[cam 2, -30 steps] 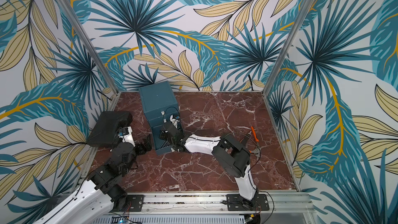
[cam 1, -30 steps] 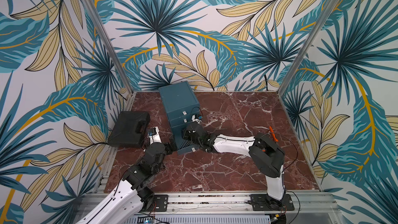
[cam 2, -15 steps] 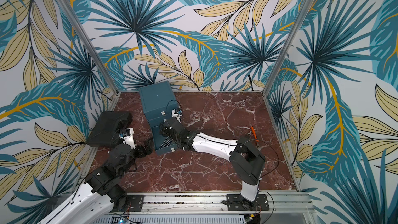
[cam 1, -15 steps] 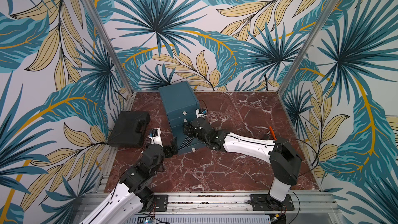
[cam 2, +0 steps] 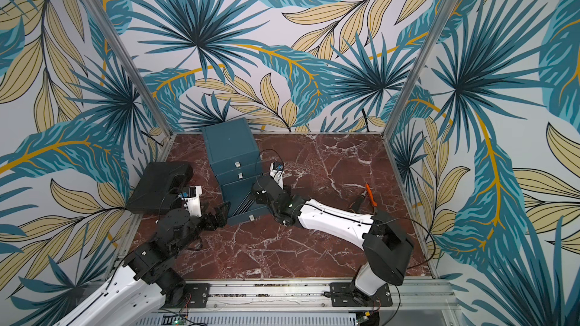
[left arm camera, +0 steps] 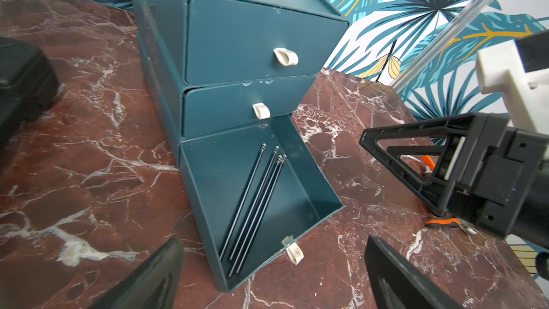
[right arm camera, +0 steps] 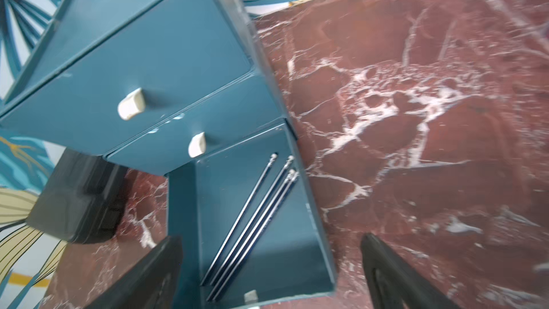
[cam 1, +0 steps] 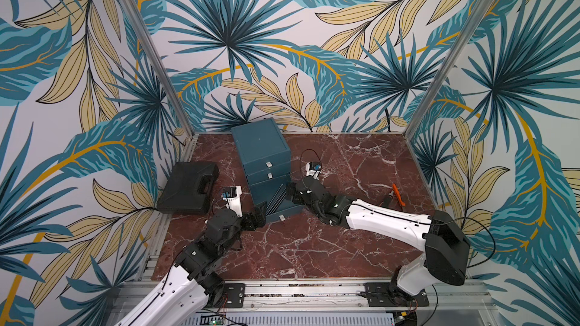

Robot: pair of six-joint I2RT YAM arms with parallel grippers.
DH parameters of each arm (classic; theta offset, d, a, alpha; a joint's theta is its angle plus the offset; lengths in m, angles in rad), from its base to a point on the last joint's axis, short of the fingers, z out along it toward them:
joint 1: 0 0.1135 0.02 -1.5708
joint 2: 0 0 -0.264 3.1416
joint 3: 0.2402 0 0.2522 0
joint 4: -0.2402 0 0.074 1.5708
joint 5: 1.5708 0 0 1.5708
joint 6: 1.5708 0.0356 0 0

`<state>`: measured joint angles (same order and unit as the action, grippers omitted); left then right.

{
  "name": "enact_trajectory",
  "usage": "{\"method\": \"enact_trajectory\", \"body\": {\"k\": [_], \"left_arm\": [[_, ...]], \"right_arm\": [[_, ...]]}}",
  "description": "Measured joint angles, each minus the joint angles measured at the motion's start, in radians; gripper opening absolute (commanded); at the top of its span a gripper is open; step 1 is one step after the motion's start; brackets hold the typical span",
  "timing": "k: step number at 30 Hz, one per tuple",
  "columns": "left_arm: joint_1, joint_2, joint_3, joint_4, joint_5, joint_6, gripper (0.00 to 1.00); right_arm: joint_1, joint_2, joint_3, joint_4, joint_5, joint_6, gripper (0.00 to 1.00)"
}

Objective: Please place the pencils in the drawer according to their color
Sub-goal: Place the pencil in the drawer, then close the drawer in the storage box.

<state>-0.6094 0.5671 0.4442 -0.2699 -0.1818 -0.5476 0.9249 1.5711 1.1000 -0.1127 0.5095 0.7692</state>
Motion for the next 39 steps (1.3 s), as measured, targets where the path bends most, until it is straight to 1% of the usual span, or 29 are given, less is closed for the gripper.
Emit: {"method": "enact_trajectory", "body": {"k": [2, 7, 11, 16, 22, 30, 39], "left_arm": [[-0.025, 0.019, 0.000, 0.010, 0.005, 0.001, 1.00], [-0.131, 0.080, 0.002, 0.029, -0.011, 0.008, 1.00], [-0.197, 0.135, 0.002, 0.046, -0.024, 0.008, 1.00], [-0.280, 0.190, 0.003, 0.056, -0.062, 0.003, 1.00], [-0.354, 0.230, 0.017, 0.076, -0.089, -0.019, 1.00], [-0.410, 0.301, 0.014, 0.116, -0.113, -0.074, 0.94], [-0.421, 0.396, 0.005, 0.171, -0.119, -0.093, 0.84]], "right_arm": [[-0.011, -0.015, -0.011, -0.028, 0.016, 0.001, 0.99], [-0.036, -0.034, -0.030, -0.096, 0.039, 0.001, 1.00], [-0.051, -0.064, -0.076, -0.133, 0.047, 0.008, 1.00], [-0.080, -0.114, -0.124, -0.169, 0.053, 0.019, 1.00], [-0.100, -0.165, -0.164, -0.202, 0.072, 0.042, 1.00], [-0.101, -0.237, -0.223, -0.230, 0.106, 0.074, 0.99], [-0.101, -0.240, -0.225, -0.233, 0.123, 0.084, 0.99]]}}
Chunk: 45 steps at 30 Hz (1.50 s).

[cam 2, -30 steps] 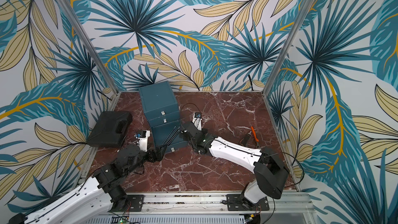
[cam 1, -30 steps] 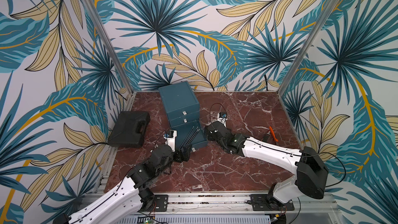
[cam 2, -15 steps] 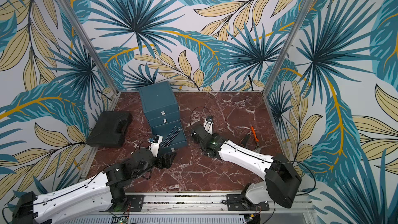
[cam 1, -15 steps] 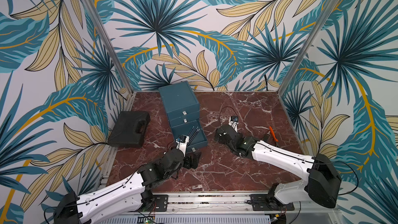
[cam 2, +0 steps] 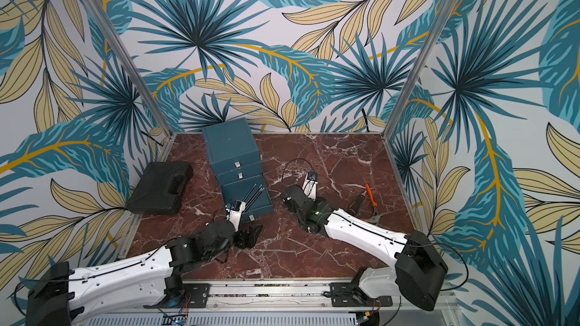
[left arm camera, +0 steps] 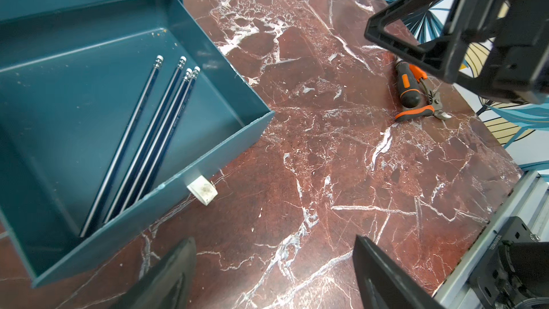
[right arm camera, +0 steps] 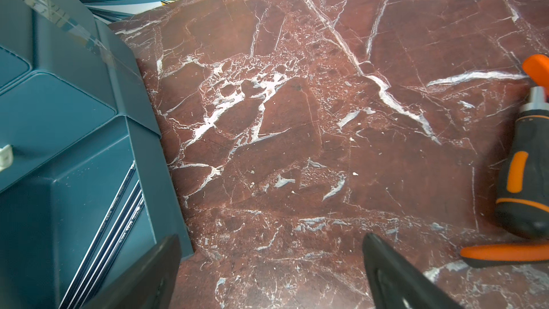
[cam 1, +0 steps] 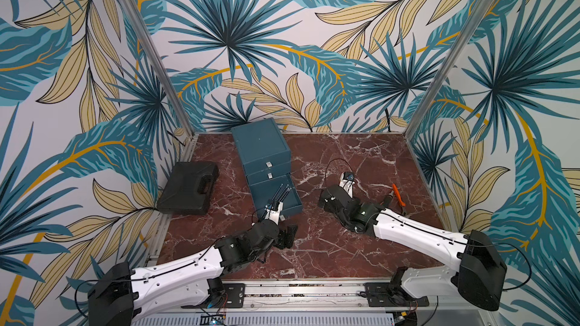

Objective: Please place the pencils in the drawer according to their color
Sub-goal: Close the drawer in the storage box.

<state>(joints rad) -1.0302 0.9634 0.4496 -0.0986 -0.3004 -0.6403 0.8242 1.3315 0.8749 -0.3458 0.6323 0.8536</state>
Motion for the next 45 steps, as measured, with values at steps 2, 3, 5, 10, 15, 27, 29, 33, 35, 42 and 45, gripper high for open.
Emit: {"method": "enact_trajectory", "body": {"k": [2, 3, 5, 10, 15, 27, 29, 33, 35, 42, 45], "left_arm": [[-0.001, 0.020, 0.000, 0.009, -0.001, -0.001, 0.83], [0.000, 0.028, -0.004, 0.017, -0.003, -0.003, 0.82], [-0.001, 0.042, -0.016, 0.035, -0.014, -0.006, 0.77], [0.003, 0.073, -0.066, 0.078, -0.064, -0.021, 0.72], [0.031, 0.109, -0.077, 0.110, -0.098, 0.000, 0.67], [0.119, 0.234, -0.094, 0.261, -0.100, 0.079, 0.52], [0.130, 0.267, -0.094, 0.291, -0.099, 0.092, 0.49], [0.159, 0.335, -0.095, 0.350, -0.097, 0.106, 0.46], [0.174, 0.372, -0.094, 0.383, -0.090, 0.114, 0.44], [0.204, 0.465, -0.086, 0.451, -0.075, 0.141, 0.39], [0.220, 0.481, -0.082, 0.470, -0.072, 0.148, 0.39]], "right_arm": [[0.000, 0.000, 0.000, 0.000, 0.000, 0.004, 1.00], [0.000, 0.000, 0.000, 0.000, 0.000, 0.006, 0.99], [0.000, 0.000, 0.000, 0.000, 0.000, 0.007, 1.00], [0.000, 0.000, 0.000, -0.003, 0.004, 0.010, 0.99], [0.000, 0.011, 0.000, -0.004, 0.011, 0.011, 0.99], [0.000, 0.032, 0.027, -0.004, 0.046, 0.009, 0.99], [-0.002, 0.032, 0.027, -0.002, 0.061, 0.001, 1.00], [-0.008, 0.032, 0.033, 0.006, 0.079, -0.026, 0.99], [-0.011, 0.037, 0.047, 0.008, 0.078, -0.037, 0.99], [-0.012, 0.090, 0.066, 0.043, 0.034, -0.047, 1.00], [-0.013, 0.123, 0.067, 0.057, -0.016, -0.051, 1.00]]}}
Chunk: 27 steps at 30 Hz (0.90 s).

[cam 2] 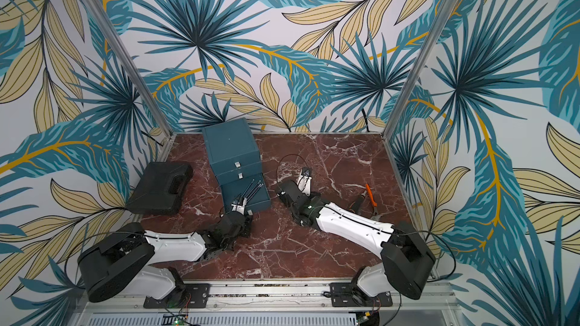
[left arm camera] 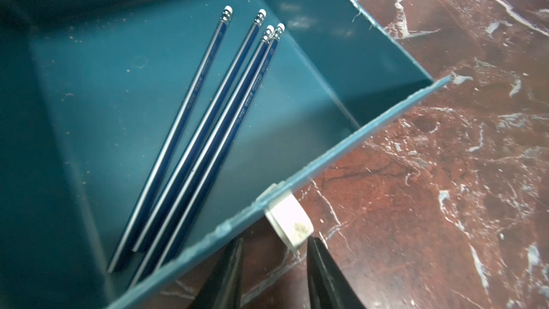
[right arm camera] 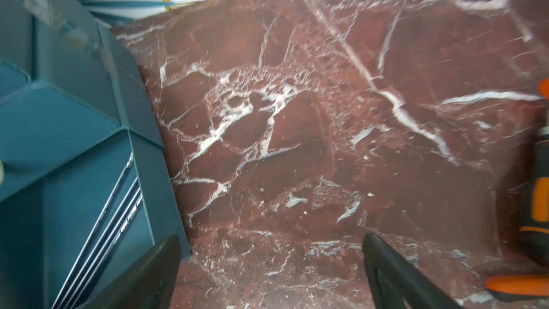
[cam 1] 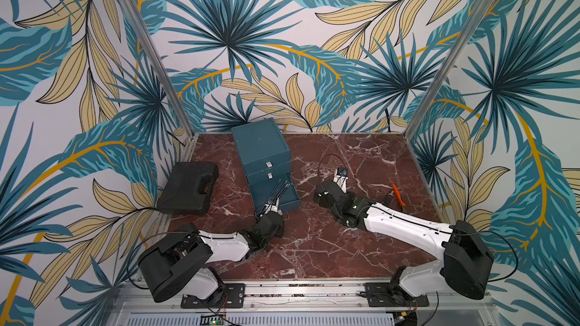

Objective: Please place the pencils in the drawer according to their color
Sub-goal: Close the drawer in the storage box.

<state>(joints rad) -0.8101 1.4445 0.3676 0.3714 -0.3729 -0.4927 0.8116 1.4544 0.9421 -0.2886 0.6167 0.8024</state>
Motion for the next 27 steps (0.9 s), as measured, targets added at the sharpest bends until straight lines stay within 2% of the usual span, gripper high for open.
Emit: {"method": "enact_trajectory", "body": {"k": [5, 11, 23, 27], "left_arm": [[0.021, 0.002, 0.002, 0.027, -0.002, 0.014, 0.39], [0.039, 0.002, 0.011, 0.049, -0.011, 0.032, 0.38], [0.071, 0.002, 0.011, 0.106, -0.053, 0.052, 0.39], [0.072, 0.002, 0.011, 0.119, -0.051, 0.052, 0.46]], "right_arm": [[0.000, 0.086, 0.034, 0.021, -0.111, -0.005, 1.00], [0.000, 0.156, 0.043, 0.083, -0.240, -0.002, 0.93], [0.000, 0.341, 0.081, 0.294, -0.511, 0.074, 0.54], [0.000, 0.393, 0.100, 0.370, -0.570, 0.101, 0.46]]}}
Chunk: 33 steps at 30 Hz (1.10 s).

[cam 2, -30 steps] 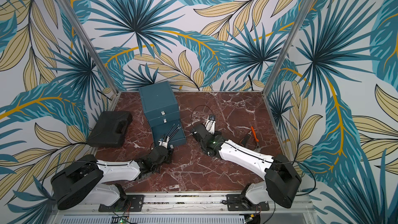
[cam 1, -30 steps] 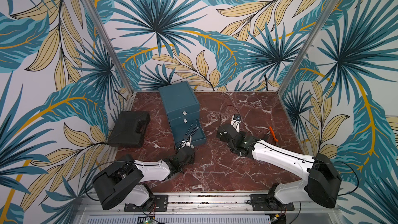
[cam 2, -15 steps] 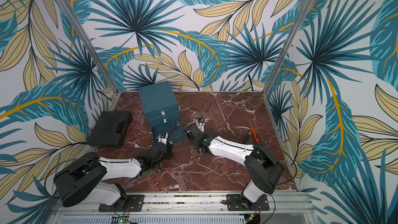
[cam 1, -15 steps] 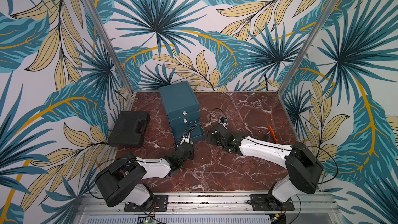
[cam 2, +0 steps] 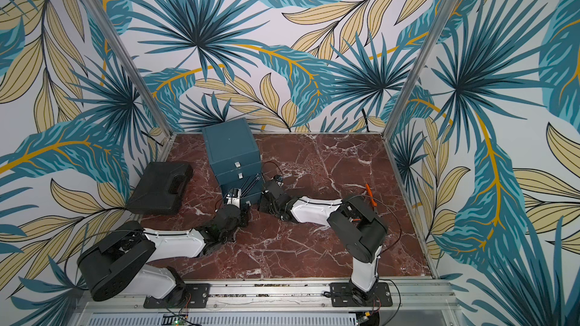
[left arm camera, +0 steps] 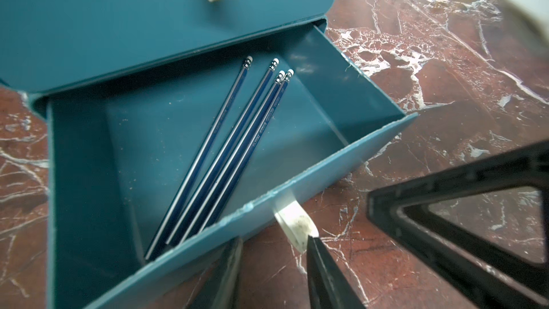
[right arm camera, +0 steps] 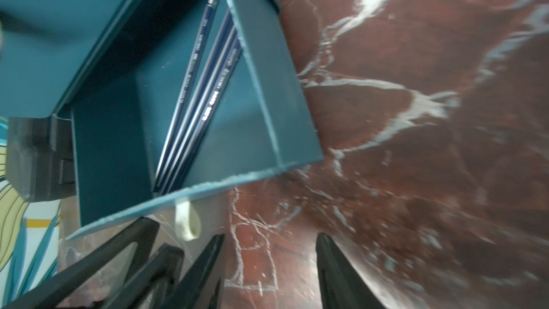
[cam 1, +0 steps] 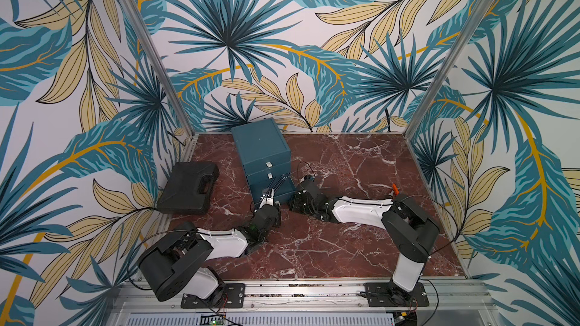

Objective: Please place the pencils in the drawer according to their color
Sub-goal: Close the drawer in the storage box.

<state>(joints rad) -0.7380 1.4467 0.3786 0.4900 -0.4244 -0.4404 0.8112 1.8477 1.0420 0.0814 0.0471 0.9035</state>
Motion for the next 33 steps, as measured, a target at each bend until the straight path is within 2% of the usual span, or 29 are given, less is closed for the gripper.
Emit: {"method": "enact_trajectory", "body": {"k": [2, 10, 21, 33], "left_arm": [[0.000, -0.001, 0.000, 0.008, 0.006, -0.005, 0.52], [0.002, -0.096, -0.027, -0.015, 0.023, -0.041, 0.63], [0.006, -0.428, -0.039, -0.267, -0.005, -0.100, 0.99], [0.006, -0.772, -0.039, -0.544, -0.115, -0.118, 1.00]], "right_arm": [[0.000, 0.021, 0.006, 0.036, -0.016, 0.014, 0.44], [-0.001, 0.107, 0.084, 0.120, -0.041, 0.051, 0.40], [-0.005, 0.181, 0.182, 0.211, -0.036, 0.089, 0.39], [-0.032, 0.260, 0.244, 0.266, -0.010, 0.118, 0.38]]}}
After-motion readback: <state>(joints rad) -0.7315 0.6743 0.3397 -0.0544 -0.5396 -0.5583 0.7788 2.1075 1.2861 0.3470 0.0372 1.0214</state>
